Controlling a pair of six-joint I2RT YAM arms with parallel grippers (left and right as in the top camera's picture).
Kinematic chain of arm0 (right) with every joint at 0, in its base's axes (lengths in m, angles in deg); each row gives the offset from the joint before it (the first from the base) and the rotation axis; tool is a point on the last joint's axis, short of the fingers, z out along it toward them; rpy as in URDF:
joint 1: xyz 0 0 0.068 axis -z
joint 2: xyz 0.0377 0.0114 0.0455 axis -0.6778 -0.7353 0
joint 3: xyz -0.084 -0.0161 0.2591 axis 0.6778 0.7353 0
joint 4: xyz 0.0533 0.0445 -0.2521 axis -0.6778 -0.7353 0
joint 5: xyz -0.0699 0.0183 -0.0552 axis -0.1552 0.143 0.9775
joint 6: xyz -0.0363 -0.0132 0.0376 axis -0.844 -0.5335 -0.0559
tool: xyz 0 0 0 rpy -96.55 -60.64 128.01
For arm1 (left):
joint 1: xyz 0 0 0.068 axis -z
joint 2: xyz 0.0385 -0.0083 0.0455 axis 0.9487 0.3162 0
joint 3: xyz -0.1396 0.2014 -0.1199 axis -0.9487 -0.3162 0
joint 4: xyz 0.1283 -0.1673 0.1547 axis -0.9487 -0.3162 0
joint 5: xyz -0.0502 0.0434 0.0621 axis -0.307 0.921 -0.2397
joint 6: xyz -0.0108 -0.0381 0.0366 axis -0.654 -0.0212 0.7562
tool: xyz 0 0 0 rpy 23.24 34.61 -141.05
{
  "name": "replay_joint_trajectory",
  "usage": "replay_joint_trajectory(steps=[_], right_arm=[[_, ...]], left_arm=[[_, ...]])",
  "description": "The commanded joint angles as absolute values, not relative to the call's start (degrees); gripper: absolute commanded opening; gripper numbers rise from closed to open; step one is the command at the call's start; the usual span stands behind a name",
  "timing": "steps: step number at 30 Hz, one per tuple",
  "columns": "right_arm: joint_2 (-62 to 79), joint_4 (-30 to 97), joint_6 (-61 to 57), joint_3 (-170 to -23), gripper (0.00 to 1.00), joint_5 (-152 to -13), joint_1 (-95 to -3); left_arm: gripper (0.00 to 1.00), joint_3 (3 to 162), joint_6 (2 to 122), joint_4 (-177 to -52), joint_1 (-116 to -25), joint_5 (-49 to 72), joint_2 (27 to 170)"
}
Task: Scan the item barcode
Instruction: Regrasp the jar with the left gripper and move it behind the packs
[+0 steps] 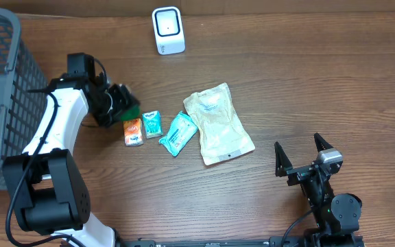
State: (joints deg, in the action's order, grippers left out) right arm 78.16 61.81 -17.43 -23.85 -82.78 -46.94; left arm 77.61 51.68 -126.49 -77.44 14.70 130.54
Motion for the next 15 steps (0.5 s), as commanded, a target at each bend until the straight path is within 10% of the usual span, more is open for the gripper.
replay_joint_trajectory(steps=[1, 15], right_arm=[[78.73, 62.07, -17.23, -23.26, 1.00, -82.80, -47.16], [78.73, 62.07, -17.23, -23.26, 1.00, -82.80, -47.16]], left_arm=[[0.61, 79.25, 33.85, -124.98, -77.04, -2.22, 130.04], [0.53, 79.23, -13.54, -117.48, -67.36, 0.27, 130.06]])
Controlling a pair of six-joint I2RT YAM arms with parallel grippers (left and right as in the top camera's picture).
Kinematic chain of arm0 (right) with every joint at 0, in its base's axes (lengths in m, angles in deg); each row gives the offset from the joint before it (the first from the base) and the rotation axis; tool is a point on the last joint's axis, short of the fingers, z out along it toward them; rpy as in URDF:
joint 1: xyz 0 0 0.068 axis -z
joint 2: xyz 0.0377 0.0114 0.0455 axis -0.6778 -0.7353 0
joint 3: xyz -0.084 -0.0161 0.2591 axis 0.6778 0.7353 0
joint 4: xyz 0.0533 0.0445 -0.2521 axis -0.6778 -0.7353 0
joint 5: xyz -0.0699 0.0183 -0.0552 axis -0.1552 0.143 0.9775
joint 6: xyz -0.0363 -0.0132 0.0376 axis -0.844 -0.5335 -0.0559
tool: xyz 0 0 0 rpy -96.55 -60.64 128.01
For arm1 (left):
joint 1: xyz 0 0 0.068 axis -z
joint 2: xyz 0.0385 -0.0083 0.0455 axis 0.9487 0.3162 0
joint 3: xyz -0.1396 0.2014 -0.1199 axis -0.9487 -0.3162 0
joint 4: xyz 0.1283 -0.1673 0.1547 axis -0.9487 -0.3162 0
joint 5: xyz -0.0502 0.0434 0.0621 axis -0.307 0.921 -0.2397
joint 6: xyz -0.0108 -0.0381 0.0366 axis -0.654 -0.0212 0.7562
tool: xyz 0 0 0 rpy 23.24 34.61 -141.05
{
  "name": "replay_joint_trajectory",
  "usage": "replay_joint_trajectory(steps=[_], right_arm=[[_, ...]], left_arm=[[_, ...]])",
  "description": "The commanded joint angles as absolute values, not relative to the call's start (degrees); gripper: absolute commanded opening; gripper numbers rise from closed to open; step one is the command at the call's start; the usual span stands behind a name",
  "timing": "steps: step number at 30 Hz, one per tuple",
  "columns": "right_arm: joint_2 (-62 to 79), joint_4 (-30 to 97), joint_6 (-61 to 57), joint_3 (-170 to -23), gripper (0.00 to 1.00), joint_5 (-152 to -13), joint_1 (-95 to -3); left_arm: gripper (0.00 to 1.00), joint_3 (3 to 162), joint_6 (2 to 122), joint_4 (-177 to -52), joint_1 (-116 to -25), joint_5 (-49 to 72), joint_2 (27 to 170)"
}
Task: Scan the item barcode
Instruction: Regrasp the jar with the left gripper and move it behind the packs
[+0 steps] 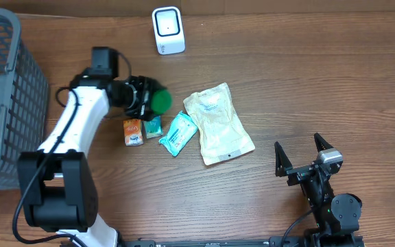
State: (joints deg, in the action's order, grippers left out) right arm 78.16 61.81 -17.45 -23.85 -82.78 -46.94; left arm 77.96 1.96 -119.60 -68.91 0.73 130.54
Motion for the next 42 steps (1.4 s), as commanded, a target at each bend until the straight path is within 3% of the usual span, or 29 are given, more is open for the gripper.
replay_joint_trajectory(steps=[1, 11, 19, 24, 28, 33, 35, 37, 42], right_arm=[[78.73, 62.07, -17.26, -23.26, 1.00, -82.80, -47.16], [78.73, 62.07, -17.23, -23.26, 0.99, -82.80, -47.16], [78.73, 62.07, -17.26, -23.26, 1.00, -82.80, -47.16], [78.73, 62.07, -17.26, -23.26, 1.00, -82.80, -47.16], [78.73, 62.07, -17.26, -23.26, 1.00, -82.80, -47.16], [78.73, 62.07, -17.26, -23.26, 0.99, -82.80, -47.16], [78.73, 62.07, -17.26, -23.26, 1.00, -82.80, -47.16], [78.73, 62.07, -17.26, -23.26, 1.00, -82.80, -47.16], [78.73, 62.07, -17.23, -23.26, 0.99, -82.80, -47.16]], left_arm=[[0.54, 79.23, -16.25, -115.71, -66.86, 0.25, 130.06], [0.50, 79.23, -31.11, -104.92, -63.10, 0.75, 131.96], [0.58, 79.23, -37.36, -97.46, -62.86, -7.34, 140.86], [0.50, 79.23, -37.69, -92.76, -63.32, -14.53, 147.28], [0.50, 79.23, -37.69, -91.54, -63.69, -18.26, 149.73], [0.57, 79.25, -37.56, -90.47, -64.02, -18.42, 149.82], [0.73, 79.23, -36.07, -89.35, -64.41, -18.94, 149.82], [0.96, 79.25, -34.45, -87.89, -64.93, -19.62, 149.82], [1.00, 79.25, -32.20, -84.44, -66.62, -21.00, 149.82]])
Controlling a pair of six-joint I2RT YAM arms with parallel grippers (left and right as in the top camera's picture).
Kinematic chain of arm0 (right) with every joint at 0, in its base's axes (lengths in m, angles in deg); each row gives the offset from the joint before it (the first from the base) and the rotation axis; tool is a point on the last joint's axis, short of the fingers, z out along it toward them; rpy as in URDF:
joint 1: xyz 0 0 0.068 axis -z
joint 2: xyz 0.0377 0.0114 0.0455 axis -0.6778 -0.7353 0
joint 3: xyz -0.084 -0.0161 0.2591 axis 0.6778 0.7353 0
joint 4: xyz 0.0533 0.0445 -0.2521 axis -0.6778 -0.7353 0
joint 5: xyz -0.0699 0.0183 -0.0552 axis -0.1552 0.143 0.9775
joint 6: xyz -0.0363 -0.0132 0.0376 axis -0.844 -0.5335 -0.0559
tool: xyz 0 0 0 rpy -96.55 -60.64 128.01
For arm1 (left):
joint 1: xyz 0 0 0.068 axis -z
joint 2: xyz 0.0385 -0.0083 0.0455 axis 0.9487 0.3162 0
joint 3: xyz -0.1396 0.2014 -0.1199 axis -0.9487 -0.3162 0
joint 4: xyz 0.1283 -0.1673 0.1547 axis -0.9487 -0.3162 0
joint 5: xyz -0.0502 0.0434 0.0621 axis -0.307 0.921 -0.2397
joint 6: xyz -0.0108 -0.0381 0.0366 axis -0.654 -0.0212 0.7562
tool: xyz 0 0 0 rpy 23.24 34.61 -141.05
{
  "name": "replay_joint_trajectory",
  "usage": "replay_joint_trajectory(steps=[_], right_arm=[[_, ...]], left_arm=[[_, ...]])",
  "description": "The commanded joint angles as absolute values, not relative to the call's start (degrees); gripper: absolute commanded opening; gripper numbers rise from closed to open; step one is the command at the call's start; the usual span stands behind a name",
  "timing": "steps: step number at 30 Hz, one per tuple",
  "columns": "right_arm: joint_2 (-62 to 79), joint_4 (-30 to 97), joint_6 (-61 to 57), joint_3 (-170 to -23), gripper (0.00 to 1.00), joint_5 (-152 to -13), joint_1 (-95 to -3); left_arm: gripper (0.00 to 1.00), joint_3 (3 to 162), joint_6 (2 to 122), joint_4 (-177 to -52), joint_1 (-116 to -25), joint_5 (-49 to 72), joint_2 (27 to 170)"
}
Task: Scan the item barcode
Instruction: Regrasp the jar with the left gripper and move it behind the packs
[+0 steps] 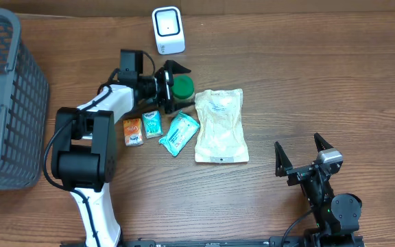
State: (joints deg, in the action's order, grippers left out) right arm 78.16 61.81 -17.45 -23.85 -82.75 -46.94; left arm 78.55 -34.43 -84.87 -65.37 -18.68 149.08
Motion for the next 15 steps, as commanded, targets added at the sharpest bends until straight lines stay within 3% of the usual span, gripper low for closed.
replay_joint_trajectory(steps=[1, 15], right_arm=[[78.73, 62.07, -17.26, -23.26, 0.99, -82.80, -47.16], [78.73, 62.07, -17.23, -23.26, 1.00, -82.80, -47.16]], left_arm=[[1.00, 79.25, -32.20, -84.35, -66.92, -21.26, 149.82], [1.00, 79.25, -26.17, -84.72, -68.54, -19.90, 146.98]])
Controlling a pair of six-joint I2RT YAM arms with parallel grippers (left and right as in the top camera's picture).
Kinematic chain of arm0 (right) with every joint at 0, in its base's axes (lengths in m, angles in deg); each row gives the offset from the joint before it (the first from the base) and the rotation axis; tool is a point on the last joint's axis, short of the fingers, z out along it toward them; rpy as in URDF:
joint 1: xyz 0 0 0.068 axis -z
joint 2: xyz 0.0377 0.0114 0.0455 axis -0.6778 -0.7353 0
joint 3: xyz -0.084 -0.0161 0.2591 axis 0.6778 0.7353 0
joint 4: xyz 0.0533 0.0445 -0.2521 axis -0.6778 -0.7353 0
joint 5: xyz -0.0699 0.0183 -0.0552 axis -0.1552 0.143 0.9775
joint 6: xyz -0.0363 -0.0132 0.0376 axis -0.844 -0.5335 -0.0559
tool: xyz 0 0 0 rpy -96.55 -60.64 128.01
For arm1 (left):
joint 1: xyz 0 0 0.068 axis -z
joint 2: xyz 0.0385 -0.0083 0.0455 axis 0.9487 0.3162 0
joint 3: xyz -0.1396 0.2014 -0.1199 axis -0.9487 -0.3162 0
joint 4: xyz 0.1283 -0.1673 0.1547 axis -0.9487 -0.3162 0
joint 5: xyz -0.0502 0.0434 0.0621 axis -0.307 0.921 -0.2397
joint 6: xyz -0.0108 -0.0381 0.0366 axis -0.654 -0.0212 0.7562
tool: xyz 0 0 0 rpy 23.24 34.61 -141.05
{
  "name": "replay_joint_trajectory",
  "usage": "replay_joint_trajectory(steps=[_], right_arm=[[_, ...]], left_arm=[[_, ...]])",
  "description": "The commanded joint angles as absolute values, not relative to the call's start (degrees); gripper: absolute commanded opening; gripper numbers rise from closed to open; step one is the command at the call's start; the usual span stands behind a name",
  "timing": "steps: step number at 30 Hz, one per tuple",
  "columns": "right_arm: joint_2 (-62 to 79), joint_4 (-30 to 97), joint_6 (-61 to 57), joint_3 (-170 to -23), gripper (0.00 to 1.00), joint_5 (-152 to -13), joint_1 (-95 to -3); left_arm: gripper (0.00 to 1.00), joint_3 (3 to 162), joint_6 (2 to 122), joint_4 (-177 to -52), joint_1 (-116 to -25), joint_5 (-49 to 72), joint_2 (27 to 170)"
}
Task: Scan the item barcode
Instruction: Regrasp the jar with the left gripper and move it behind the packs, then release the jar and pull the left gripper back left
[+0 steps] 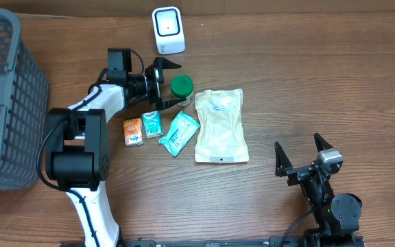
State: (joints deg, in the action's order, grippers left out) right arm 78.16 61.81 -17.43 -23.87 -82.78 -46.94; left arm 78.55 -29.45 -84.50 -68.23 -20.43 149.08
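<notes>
A small jar with a green lid (182, 86) stands on the table, just left of a cream pouch (220, 125). My left gripper (166, 84) lies open right beside the jar on its left. Its fingers (169, 64) spread wide and nothing sits between them. The white barcode scanner (168, 30) stands at the back edge, above the jar. At the front right my right gripper (300, 154) rests open and holds nothing.
A grey mesh basket (5, 96) fills the left edge. An orange packet (133, 132), a small teal packet (152, 123) and a larger teal packet (179, 133) lie in a row below the left arm.
My left gripper has drawn back to the left, so the green-lidded jar now stands free beyond its fingertips. The jar, pouch and right arm have not moved.
My left gripper first held the green-lidded jar near the basket side, left of the packets. Then it had the jar above the small packets. Later the jar was beside the pouch, which had turned upright, with the fingers spread around it. Now the gripper is clear of it.
</notes>
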Motion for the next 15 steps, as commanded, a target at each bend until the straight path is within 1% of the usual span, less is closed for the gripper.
replay_joint_trajectory(steps=[1, 6, 12, 15], right_arm=[[78.73, 62.07, -17.26, -23.26, 0.99, -82.80, -47.16], [78.73, 62.07, -17.26, -23.26, 1.00, -82.80, -47.16], [78.73, 62.07, -17.23, -23.26, 1.00, -82.80, -47.16], [78.73, 62.07, -17.26, -23.26, 1.00, -82.80, -47.16]], left_arm=[[1.00, 79.25, -25.95, -85.13, -68.41, -19.97, 146.50], [1.00, 79.25, -20.51, -92.41, -67.53, -19.20, 142.72], [0.99, 79.25, -12.40, -102.90, -67.36, -13.30, 135.52], [1.00, 79.25, -6.37, -106.71, -67.36, -10.27, 130.96]])
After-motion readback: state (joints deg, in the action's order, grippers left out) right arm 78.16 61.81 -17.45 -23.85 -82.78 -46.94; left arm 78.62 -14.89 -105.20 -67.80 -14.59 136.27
